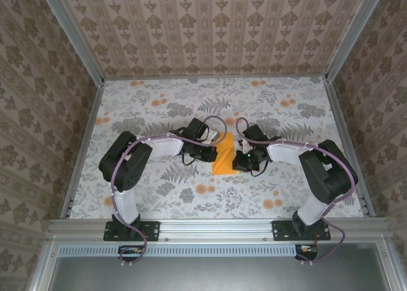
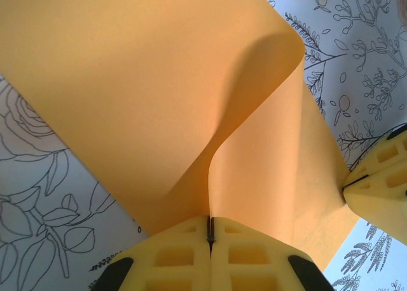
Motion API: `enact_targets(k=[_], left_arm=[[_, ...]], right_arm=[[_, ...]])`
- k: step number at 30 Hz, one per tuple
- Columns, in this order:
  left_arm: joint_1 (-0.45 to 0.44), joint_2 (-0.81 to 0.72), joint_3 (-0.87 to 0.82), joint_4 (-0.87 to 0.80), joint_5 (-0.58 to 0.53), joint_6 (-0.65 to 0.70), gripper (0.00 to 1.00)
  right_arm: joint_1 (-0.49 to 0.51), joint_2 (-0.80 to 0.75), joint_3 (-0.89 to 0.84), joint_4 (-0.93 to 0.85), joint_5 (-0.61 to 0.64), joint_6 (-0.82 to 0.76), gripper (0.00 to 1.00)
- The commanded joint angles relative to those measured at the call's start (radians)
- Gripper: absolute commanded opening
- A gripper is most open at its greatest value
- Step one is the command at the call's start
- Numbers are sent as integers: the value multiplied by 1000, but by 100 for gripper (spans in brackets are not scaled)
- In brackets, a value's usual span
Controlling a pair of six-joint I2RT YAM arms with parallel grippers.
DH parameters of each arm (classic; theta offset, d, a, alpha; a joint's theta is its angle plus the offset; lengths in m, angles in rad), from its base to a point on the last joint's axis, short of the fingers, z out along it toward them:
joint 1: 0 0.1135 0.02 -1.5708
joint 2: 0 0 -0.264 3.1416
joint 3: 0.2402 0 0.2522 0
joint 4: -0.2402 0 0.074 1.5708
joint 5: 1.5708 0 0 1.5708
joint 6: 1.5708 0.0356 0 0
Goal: Fold a paper plane with a square sheet of paper (fold left side to right side)
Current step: Fold the triangle a second time at the center of the table.
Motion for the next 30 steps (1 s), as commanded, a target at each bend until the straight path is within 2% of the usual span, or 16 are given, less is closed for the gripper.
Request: enact_targets(k=[1, 30], left_arm=[[9, -38, -9, 14, 13, 35, 0], [8, 29, 51, -46, 6, 87, 0]], right_arm=[[6, 32, 5, -86, 49, -23, 6], [6, 50, 17, -96, 38, -30, 6]])
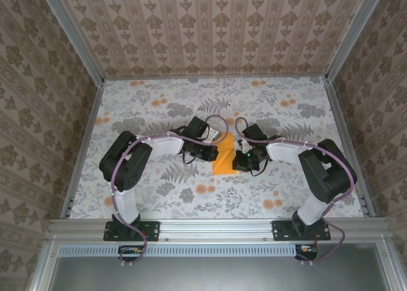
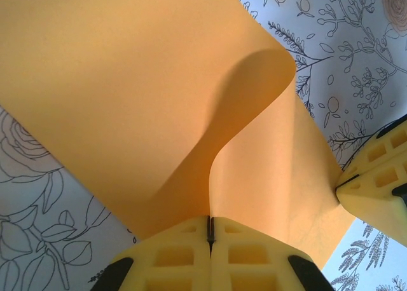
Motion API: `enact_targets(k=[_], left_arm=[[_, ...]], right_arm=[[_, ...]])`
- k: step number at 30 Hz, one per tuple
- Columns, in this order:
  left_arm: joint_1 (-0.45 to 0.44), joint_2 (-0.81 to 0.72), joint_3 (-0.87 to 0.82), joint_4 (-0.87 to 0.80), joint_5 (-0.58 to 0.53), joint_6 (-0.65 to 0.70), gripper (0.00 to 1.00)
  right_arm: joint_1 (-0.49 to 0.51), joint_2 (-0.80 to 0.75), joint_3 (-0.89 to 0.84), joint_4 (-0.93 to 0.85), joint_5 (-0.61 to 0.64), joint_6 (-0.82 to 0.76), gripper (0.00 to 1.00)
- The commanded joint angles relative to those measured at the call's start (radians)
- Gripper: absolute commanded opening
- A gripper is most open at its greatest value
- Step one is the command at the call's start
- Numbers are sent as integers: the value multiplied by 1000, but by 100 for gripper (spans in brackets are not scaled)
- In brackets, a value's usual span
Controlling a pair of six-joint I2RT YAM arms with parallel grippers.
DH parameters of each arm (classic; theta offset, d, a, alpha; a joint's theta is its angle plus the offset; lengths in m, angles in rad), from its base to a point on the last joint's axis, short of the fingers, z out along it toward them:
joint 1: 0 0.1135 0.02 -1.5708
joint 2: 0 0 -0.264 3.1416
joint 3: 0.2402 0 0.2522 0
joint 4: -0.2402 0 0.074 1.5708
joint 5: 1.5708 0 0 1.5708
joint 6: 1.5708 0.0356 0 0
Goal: Fold a paper plane with a square sheet of paper (fold left side to right side)
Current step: Fold the triangle a second time at the center of the table.
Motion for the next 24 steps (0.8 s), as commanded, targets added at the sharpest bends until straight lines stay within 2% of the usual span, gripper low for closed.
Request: enact_targets(k=[1, 15, 24], left_arm=[[8, 26, 30, -32, -1, 32, 0], [4, 58, 40, -65, -18, 57, 0], [-11, 55, 43, -84, -32, 67, 0]], right_arm=[[6, 40, 2, -73, 39, -14, 6], [5, 23, 3, -63, 18, -16, 6], [-43, -79, -23, 127, -141, 69, 5]])
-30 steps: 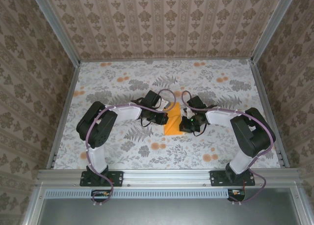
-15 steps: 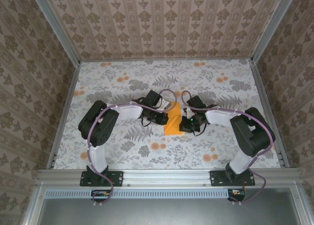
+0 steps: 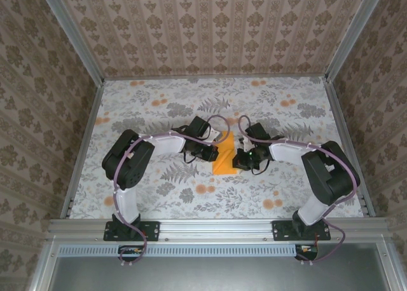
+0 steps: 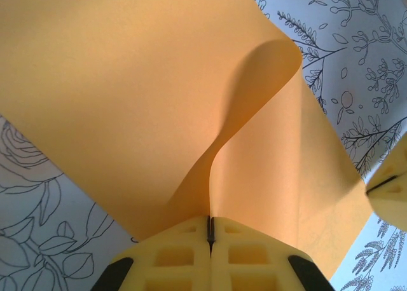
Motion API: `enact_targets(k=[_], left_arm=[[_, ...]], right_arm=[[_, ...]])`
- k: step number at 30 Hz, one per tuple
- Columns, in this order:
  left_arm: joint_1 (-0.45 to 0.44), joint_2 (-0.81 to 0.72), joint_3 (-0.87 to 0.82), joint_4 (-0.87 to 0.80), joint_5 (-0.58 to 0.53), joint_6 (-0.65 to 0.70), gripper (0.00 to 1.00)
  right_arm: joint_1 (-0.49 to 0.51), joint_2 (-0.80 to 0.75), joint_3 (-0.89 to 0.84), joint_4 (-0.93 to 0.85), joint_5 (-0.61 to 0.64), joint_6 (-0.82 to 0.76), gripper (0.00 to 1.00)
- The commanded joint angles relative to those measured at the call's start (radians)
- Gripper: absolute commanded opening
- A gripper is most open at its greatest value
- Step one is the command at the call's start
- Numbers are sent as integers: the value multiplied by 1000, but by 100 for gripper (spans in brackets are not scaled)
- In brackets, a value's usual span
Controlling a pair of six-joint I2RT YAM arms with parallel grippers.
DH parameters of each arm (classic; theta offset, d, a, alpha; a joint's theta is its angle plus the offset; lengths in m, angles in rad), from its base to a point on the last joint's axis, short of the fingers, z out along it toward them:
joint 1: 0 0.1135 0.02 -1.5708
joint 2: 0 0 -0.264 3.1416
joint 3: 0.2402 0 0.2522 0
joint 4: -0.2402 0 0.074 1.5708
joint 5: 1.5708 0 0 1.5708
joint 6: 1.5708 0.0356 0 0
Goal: Fold a paper plane with a square sheet of paper (fold left side to right side)
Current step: Fold the triangle a second time at the center of the table.
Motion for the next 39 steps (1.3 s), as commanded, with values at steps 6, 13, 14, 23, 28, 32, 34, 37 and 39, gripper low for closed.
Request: enact_targets(k=[6, 13, 14, 23, 28, 32, 34, 37, 39], left_arm=[[-14, 23, 12, -50, -33, 38, 0], [-18, 24, 20, -58, -39, 42, 0], [-20, 24, 20, -59, -39, 43, 0], [-29, 26, 28, -71, -51, 47, 0], [-30, 26, 28, -73, -53, 47, 0], [-31, 27, 28, -75, -56, 49, 0], [-31, 27, 27, -75, -58, 50, 0], [-32, 27, 29, -76, -58, 50, 0], [-33, 26, 29, -79, -61, 52, 0]], right_arm=[[0, 40, 41, 207, -82, 123, 4], [18, 130, 118, 210, -62, 120, 4], [20, 140, 123, 209, -64, 119, 4], [27, 188, 135, 176, -37, 90, 3], [28, 194, 137, 136, -6, 59, 3], [27, 197, 133, 116, 15, 43, 3], [27, 204, 130, 107, 22, 38, 3], [27, 210, 129, 92, 34, 35, 3], [27, 212, 128, 80, 45, 34, 3]])
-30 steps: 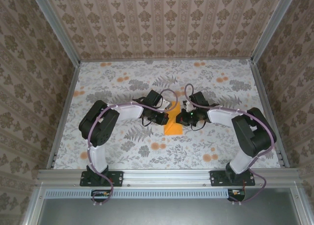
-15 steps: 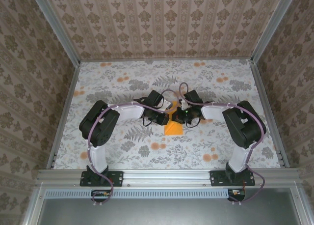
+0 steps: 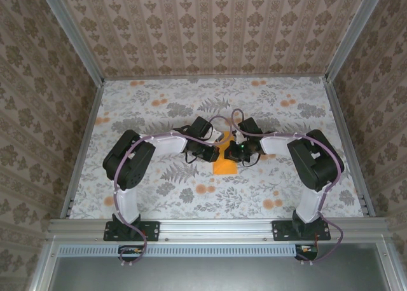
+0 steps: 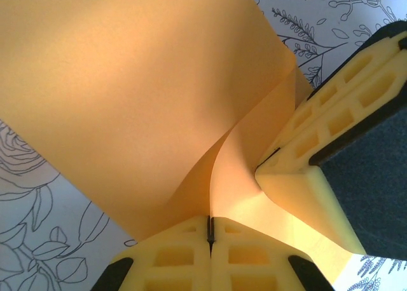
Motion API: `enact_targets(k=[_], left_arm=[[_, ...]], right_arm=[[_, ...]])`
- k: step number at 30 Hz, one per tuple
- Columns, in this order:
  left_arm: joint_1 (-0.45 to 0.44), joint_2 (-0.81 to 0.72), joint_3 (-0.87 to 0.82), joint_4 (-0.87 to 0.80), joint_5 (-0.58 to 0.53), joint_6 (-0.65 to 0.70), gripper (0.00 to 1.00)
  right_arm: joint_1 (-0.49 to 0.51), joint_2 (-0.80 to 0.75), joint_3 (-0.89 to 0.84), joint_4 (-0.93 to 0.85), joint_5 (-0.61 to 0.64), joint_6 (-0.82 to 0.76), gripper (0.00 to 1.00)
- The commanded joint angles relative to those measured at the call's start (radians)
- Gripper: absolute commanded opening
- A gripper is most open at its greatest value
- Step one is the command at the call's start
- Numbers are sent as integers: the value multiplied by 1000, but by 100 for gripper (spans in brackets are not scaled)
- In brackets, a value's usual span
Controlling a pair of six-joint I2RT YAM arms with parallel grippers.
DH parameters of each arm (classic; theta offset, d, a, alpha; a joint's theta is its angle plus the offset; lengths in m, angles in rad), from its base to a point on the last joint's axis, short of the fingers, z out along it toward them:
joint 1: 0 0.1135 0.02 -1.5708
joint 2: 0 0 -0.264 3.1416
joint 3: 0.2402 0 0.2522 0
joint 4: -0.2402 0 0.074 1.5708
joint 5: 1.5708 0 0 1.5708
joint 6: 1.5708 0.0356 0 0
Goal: Fold a paper plane with a square sheet of paper (fold left side to right side)
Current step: Fold the triangle a second time at the center of the table.
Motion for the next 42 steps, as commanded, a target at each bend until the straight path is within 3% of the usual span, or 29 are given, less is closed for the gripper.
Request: enact_targets(k=[1, 14, 19, 25, 36, 42], left_arm=[[-12, 24, 11, -55, -25, 30, 0], [20, -175, -52, -25, 15, -59, 24], [27, -235, -122, 25, 139, -129, 24], [16, -196, -176, 126, 327, -220, 23], [-14, -84, -147, 135, 358, -216, 23], [-21, -67, -139, 62, 287, -178, 23]], right_arm=[[5, 27, 10, -70, 54, -18, 3], [4, 34, -7, -77, 63, -17, 3], [4, 34, -4, -79, 61, -16, 3], [4, 38, -3, -84, 60, -20, 3], [5, 37, -1, -89, 58, -24, 3], [5, 38, 2, -103, 66, -33, 3]])
